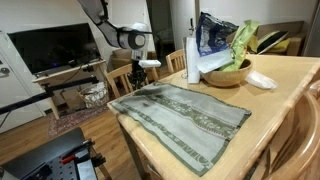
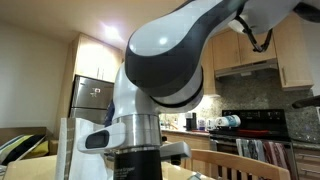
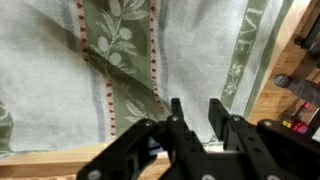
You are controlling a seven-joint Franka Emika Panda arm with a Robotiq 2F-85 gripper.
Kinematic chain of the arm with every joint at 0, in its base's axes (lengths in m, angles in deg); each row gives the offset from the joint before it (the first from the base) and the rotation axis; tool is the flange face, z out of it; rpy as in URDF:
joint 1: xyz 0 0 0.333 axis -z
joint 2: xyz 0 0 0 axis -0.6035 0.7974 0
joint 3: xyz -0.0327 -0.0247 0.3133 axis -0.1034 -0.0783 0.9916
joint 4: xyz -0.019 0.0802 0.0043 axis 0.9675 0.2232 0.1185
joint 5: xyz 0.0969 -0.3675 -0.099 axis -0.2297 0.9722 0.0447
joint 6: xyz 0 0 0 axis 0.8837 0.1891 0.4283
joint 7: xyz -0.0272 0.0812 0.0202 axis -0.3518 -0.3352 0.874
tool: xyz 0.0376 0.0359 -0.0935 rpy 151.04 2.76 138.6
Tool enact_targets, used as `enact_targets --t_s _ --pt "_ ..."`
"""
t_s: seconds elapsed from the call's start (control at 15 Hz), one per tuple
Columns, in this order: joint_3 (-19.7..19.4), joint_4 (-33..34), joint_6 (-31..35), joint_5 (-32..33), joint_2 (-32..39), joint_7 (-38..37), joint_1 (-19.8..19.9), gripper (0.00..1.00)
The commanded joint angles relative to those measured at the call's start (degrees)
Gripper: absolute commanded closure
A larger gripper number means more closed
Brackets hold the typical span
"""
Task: Slide the wooden bowl forward then unfold the towel
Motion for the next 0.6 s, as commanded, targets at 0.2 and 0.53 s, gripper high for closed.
enact_targets --t_s 0.2,0.53 --pt "1.02 -3.41 2.15 -3.03 -2.23 0.6 0.88 0.99" --pt "1.12 -3.41 2.64 -5.06 -2.31 0.27 1.18 0.93"
